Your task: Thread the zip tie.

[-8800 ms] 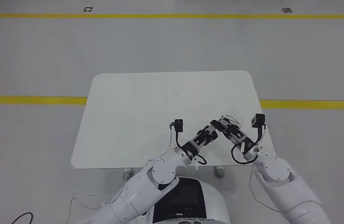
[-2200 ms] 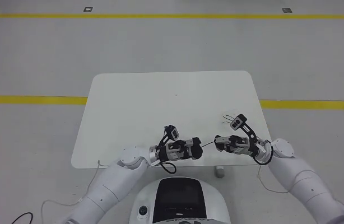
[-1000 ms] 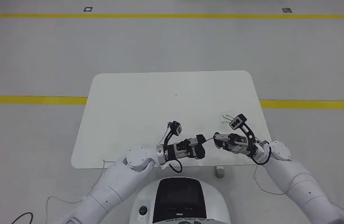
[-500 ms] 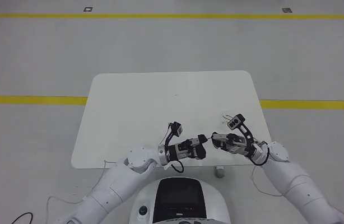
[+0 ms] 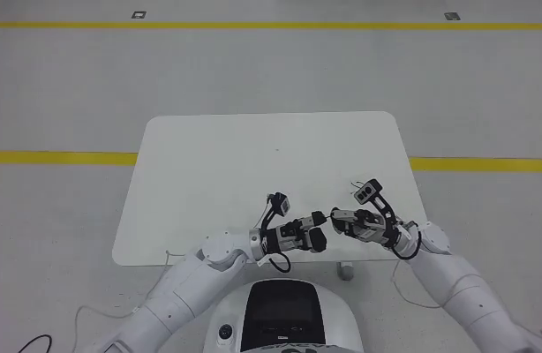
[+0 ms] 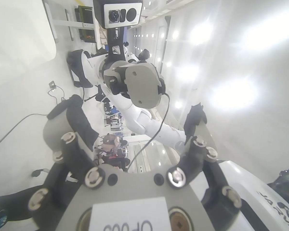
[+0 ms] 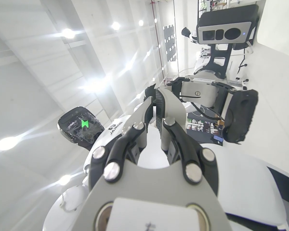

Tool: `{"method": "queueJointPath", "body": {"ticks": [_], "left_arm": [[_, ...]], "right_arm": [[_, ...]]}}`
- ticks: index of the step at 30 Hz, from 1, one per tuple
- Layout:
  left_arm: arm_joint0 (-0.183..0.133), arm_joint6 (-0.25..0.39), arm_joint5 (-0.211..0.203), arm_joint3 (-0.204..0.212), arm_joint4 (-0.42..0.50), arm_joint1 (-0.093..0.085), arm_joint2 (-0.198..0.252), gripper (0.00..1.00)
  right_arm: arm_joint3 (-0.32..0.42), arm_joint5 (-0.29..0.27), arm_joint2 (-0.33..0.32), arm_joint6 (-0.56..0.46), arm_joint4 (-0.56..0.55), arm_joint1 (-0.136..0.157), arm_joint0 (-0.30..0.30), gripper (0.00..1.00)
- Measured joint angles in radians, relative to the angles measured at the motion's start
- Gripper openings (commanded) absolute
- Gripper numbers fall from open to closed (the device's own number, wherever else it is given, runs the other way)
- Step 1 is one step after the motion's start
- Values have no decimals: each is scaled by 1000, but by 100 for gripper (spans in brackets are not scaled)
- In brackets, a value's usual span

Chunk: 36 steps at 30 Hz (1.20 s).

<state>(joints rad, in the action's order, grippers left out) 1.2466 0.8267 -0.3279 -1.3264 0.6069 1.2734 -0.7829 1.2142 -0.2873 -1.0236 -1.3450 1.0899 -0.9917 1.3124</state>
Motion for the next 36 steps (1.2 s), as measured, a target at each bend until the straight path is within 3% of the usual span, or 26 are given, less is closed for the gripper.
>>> {"method": "queueJointPath", "body": {"ticks": [19,36], "left_arm": [[-1,-7,-12,5,13,-4,-4,100],[-4,16,-4,9,32,-3,17,100]], "right_arm": [[-35,47,-41,-2,-105,-7,-3,0],[-17,29,-68,-23,-60,-26,19,0]]}}
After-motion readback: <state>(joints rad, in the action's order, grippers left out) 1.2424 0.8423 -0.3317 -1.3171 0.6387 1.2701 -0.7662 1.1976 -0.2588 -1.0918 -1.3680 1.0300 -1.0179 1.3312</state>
